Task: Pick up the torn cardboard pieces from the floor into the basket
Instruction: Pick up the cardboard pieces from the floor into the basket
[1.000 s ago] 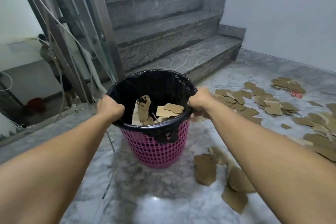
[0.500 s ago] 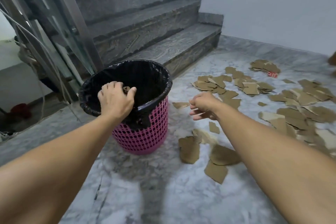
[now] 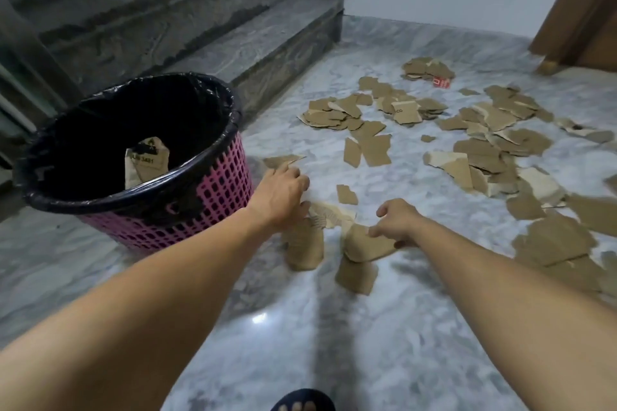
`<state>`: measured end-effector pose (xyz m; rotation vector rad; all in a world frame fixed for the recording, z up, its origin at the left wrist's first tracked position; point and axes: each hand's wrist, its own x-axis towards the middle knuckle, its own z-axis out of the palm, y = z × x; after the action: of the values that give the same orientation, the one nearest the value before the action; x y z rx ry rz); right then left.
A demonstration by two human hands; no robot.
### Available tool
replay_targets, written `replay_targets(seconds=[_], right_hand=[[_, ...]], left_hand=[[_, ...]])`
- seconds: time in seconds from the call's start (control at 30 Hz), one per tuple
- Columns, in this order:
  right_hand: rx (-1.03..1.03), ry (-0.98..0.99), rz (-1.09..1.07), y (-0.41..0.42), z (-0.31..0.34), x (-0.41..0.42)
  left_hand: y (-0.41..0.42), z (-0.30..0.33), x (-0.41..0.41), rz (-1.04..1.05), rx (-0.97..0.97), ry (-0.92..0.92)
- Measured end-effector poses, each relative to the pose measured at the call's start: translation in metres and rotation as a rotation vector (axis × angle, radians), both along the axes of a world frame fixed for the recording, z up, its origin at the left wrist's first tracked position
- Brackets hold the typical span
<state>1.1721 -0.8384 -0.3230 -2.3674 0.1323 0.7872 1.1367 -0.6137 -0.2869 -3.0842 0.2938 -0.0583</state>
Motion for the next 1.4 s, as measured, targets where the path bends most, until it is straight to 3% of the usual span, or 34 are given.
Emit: replay_targets(seconds=[0.17,0.33,0.47,0.73,0.87,1.0,1.17,1.27,1.4], right_hand=[[-0.192,-0.014,0.216,-0.007,-0.047,-0.002],[-0.318,-0.073,0.422,-0.004,-0.1,-0.008],[-0.465,-0.183,0.517,-0.001,-0.116,-0.01],[-0.444,-0.19,0.448,0.008,-0.112,0.005],[-0.312,-0.18,0.35,0.01,-0.113,0.008],[-0.255,-0.115,0.261,0.004,-0.109,0.015],[-0.431,-0.175,0.199,-0.032,-0.096,0.033],[-0.509,-0.1,0.166,-0.054,-0.094,0.039],[-0.309,0.053,-0.046,-0.066,-0.097,0.05]], left_hand=[[-0.003,-0.07,0.018,0.184,-0.161,0.358],[-0.01,-0.125,0.024,0.368,-0.212,0.51],[-0.018,-0.15,0.03,0.436,-0.228,0.542],[-0.02,-0.156,0.055,0.54,-0.329,0.518],[-0.025,-0.159,0.066,0.509,-0.337,0.482],[-0.028,-0.16,0.08,0.35,-0.292,0.425],[-0.035,-0.16,0.1,0.206,-0.155,0.53],[-0.042,-0.162,0.111,0.161,-0.151,0.582],[-0.051,-0.162,0.13,0.047,0.008,0.599]])
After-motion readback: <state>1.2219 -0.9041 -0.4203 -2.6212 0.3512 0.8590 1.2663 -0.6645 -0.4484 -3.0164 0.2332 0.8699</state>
